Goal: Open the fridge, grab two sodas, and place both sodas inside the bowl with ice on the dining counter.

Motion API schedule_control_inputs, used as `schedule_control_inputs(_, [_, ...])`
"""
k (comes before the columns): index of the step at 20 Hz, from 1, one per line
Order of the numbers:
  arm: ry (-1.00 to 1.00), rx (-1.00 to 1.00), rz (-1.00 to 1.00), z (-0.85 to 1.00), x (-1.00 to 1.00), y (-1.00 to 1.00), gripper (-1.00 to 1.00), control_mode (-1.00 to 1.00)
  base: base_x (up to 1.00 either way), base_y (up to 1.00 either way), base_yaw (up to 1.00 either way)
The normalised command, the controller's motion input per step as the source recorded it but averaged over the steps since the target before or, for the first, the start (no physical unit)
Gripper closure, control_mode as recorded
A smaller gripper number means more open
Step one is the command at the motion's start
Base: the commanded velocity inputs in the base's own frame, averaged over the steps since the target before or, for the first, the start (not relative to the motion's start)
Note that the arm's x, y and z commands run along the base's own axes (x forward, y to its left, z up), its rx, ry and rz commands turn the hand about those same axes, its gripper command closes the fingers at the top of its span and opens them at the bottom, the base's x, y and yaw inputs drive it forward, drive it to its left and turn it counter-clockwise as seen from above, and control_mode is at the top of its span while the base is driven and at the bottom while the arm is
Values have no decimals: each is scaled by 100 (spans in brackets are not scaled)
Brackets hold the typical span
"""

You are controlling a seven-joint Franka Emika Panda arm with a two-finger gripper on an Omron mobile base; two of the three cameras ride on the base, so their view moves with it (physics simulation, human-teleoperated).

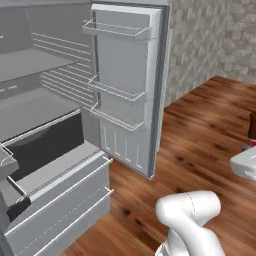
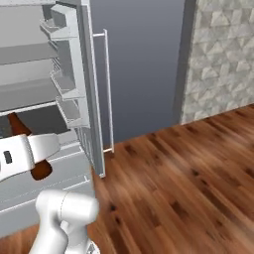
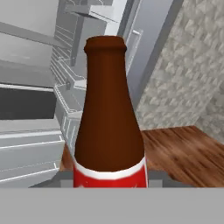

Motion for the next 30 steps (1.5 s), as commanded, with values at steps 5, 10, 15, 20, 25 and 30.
schedule_control_inputs(5, [0,0,0,0,0,0,100,100,2,-48,-57])
schedule_control_inputs(10, [0,0,0,0,0,0,100,100,41,-28,-57])
schedule_control_inputs(15, [0,0,0,0,0,0,100,100,64,-13,-54])
schedule_control_inputs(20, [0,0,0,0,0,0,100,100,80,-16,-46])
schedule_control_inputs(25, [0,0,0,0,0,0,100,100,93,-25,-41])
schedule_control_inputs(30, [0,0,0,0,0,0,100,100,100,-32,-35])
